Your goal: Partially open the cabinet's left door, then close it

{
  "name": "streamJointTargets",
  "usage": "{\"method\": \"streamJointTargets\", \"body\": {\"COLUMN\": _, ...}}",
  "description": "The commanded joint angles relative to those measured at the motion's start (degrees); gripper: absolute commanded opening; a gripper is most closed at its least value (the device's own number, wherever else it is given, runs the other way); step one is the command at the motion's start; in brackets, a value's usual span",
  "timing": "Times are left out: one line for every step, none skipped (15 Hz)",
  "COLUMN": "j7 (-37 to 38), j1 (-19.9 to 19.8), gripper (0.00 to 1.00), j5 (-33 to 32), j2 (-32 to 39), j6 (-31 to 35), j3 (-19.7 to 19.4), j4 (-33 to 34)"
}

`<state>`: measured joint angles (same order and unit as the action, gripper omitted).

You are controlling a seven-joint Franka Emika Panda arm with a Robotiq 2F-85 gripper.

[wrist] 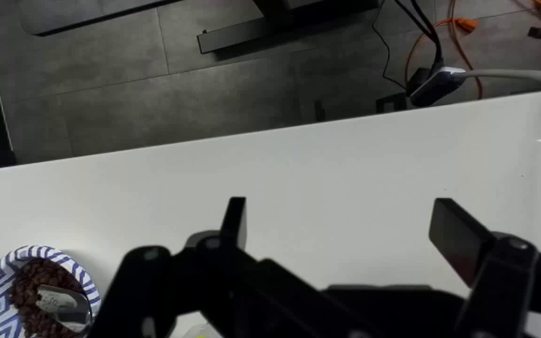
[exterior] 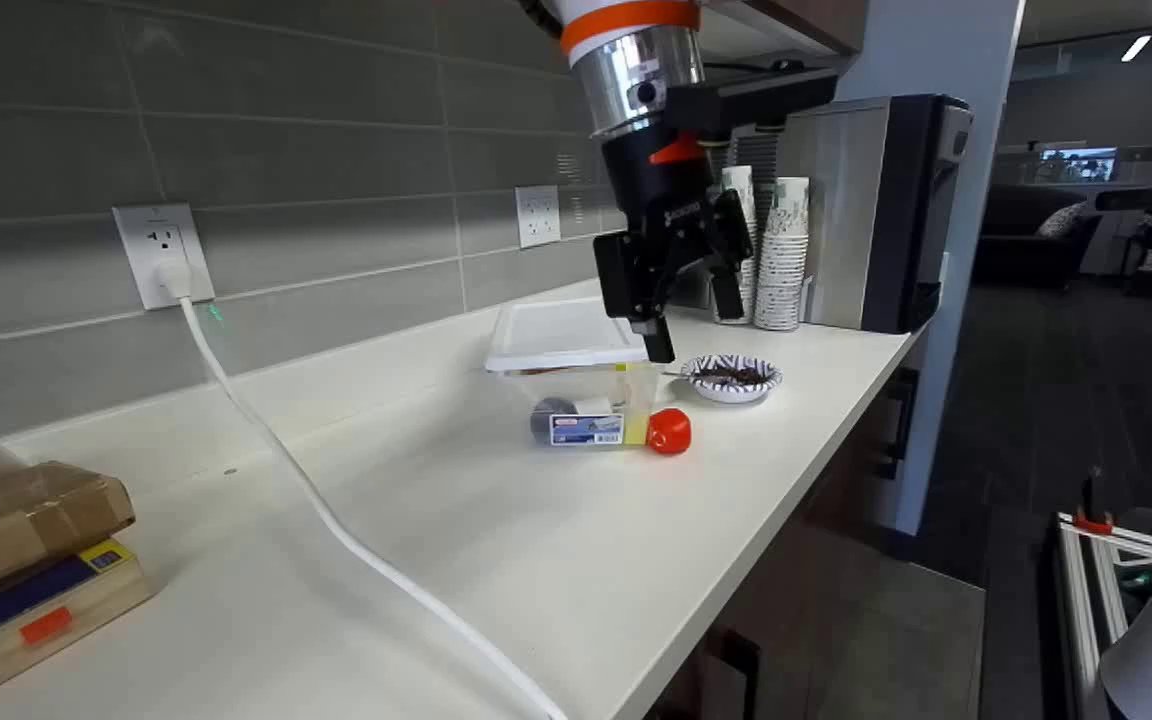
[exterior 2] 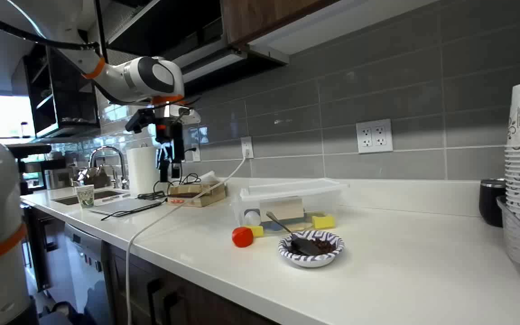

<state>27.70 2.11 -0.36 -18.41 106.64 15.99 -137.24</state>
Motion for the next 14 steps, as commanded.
{"method": "streamJointTargets", "body": {"j7": 0.3, "j1": 1.3, "gripper": 1.0, "j5": -0.4, "j2": 0.1, "j6": -0.1, "j3": -1.2, "j4": 0.1}}
{"method": "streamJointTargets", "body": {"j7": 0.3, "j1": 1.3, "gripper": 1.0, "j5": -0.4, "j2": 0.1, "j6": -0.1, "j3": -1.2, "j4": 0.1}}
{"method": "streamJointTargets", "body": {"j7": 0.3, "j1": 1.3, "gripper": 1.0, "j5": -0.4, "j2": 0.1, "j6": -0.1, "j3": -1.2, "j4": 0.1}}
{"method": "streamJointTargets", "body": {"j7": 0.3, "j1": 1.3, "gripper": 1.0, "j5": -0.4, "j2": 0.1, "j6": -0.1, "j3": -1.2, "j4": 0.1}}
{"method": "streamJointTargets", "body": {"j7": 0.3, "j1": 1.3, "gripper": 1.0, "j5": -0.4, "j2": 0.1, "j6": -0.1, "j3": -1.2, "j4": 0.1}}
{"method": "streamJointTargets", "body": {"j7": 0.3, "j1": 1.3, "gripper": 1.0, "j5": -0.4, "j2": 0.1, "j6": -0.1, "j3": -1.2, "j4": 0.1}}
{"method": "streamJointTargets", "body": {"j7": 0.3, "j1": 1.3, "gripper": 1.0, "j5": -0.4, "j2": 0.1, "j6": -0.1, "j3": -1.2, "j4": 0.1}}
{"method": "streamJointTargets", "body": {"j7": 0.5, "j1": 1.1, "gripper": 1.0, "j5": -1.7, "j2": -0.2, "j6": 1.5, "j3": -1.2, "j4": -0.1}}
{"method": "streamJointTargets", "body": {"j7": 0.6, "j1": 0.8, "gripper": 1.0, "j5": -3.2, "j2": -0.3, "j6": 2.9, "j3": -1.4, "j4": 0.1}}
{"method": "streamJointTargets", "body": {"j7": 0.8, "j1": 0.3, "gripper": 1.0, "j5": -4.9, "j2": -0.5, "j6": 5.0, "j3": -1.7, "j4": 0.5}}
{"method": "streamJointTargets", "body": {"j7": 1.0, "j1": -0.2, "gripper": 1.0, "j5": -6.9, "j2": -0.6, "j6": 7.5, "j3": -2.1, "j4": 1.0}}
{"method": "streamJointTargets", "body": {"j7": 1.3, "j1": -0.9, "gripper": 1.0, "j5": -8.8, "j2": -0.5, "j6": 10.1, "j3": -2.6, "j4": 1.6}}
{"method": "streamJointTargets", "body": {"j7": 1.6, "j1": -1.6, "gripper": 1.0, "j5": -10.7, "j2": -0.4, "j6": 12.7, "j3": -3.3, "j4": 2.4}}
{"method": "streamJointTargets", "body": {"j7": 1.8, "j1": -2.4, "gripper": 1.0, "j5": -12.3, "j2": -0.1, "j6": 15.2, "j3": -4.0, "j4": 3.3}}
